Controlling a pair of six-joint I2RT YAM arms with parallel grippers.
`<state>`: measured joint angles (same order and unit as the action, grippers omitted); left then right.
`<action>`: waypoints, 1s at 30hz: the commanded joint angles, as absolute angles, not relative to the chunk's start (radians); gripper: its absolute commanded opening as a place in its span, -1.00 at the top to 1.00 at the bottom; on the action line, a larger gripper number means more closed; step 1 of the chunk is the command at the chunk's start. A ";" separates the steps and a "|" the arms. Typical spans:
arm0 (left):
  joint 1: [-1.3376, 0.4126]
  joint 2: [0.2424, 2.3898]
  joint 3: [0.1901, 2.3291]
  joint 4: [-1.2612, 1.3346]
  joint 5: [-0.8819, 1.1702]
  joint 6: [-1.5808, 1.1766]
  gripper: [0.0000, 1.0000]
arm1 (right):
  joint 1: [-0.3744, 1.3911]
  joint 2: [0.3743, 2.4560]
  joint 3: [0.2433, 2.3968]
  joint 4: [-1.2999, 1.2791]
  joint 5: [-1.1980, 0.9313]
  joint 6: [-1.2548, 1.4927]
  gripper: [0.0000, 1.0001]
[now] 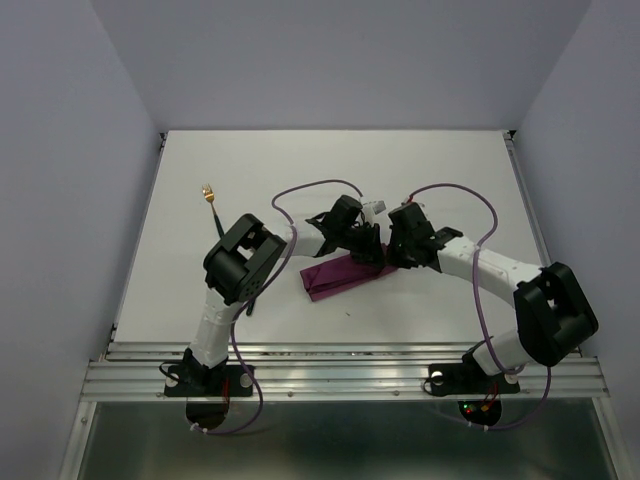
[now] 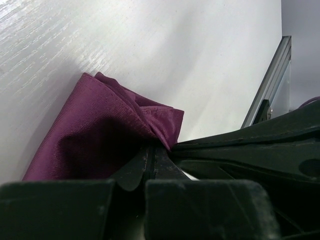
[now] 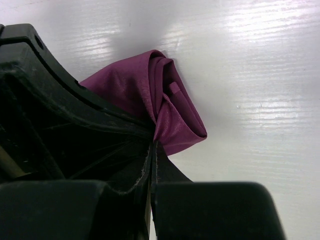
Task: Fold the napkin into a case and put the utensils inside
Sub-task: Stuff the top corner of the smaller-rectangle-folded napkin into the folded napkin.
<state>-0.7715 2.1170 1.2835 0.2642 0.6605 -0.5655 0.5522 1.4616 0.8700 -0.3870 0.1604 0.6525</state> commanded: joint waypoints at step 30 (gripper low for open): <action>-0.787 2.124 1.423 0.163 0.663 -0.480 1.00 | 0.561 1.356 0.755 -0.221 0.118 0.690 0.99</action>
